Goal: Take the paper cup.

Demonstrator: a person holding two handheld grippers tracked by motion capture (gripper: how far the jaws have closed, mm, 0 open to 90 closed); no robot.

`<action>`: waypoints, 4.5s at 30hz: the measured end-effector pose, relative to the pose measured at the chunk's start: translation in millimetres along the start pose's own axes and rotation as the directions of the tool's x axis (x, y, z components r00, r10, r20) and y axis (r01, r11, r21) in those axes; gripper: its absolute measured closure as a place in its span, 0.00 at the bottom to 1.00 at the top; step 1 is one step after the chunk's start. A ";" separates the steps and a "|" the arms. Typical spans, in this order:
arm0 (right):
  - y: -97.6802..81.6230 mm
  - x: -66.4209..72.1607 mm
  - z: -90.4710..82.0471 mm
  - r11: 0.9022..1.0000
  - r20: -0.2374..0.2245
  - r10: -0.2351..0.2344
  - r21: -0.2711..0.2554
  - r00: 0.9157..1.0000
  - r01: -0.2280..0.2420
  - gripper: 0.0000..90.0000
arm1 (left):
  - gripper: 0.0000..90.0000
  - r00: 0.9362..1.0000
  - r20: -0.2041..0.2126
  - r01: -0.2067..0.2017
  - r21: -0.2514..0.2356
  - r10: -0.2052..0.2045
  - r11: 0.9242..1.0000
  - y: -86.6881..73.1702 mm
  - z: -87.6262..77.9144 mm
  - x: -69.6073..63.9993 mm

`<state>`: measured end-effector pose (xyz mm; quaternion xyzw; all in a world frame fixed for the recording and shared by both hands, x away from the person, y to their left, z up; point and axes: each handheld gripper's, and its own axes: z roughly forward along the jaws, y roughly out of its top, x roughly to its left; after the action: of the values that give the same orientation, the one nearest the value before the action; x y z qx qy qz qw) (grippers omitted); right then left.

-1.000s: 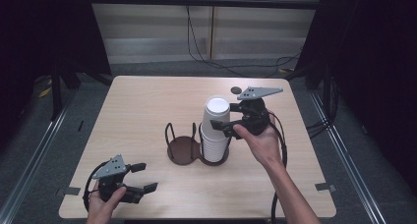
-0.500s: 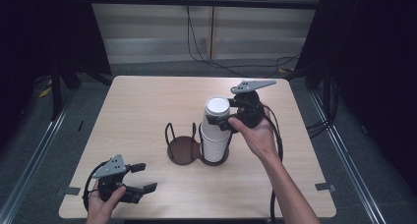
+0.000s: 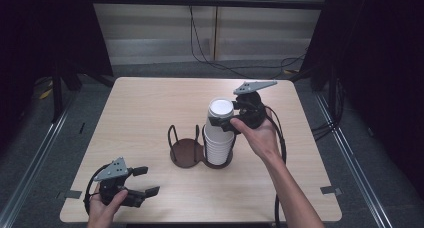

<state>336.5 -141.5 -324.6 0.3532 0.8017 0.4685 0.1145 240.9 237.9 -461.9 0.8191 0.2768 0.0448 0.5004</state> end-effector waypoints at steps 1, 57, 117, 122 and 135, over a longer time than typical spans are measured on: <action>0.1 -0.3 0.1 1.000 -0.002 0.002 0.001 1.000 -0.002 0.21 | 0.19 1.000 -0.002 0.000 0.002 0.000 1.000 0.0 0.1 0.1; 18.2 2.9 -20.1 0.999 0.017 0.008 -0.033 1.000 -0.008 0.26 | 0.18 0.999 0.012 0.033 0.019 -0.033 0.999 0.3 0.8 3.6; 13.1 -10.8 -91.4 0.935 -0.083 0.138 -0.317 0.987 -0.157 0.27 | 0.19 0.998 0.014 0.053 -0.012 -0.053 0.999 1.6 -5.2 6.3; 6.1 -11.0 -105.3 0.935 -0.064 0.133 -0.323 0.989 -0.146 0.27 | 0.19 0.999 0.016 0.047 -0.008 -0.047 0.999 1.6 -4.0 1.7; -7.4 0.7 -117.7 0.948 -0.017 0.101 -0.301 0.995 -0.101 0.27 | 0.19 0.999 0.036 -0.010 -0.024 0.011 1.000 10.9 1.2 -12.0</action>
<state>272.1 -222.2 -267.8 0.3718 0.7019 0.5906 0.1423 235.7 227.2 -450.8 0.8153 0.2628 0.0360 0.5147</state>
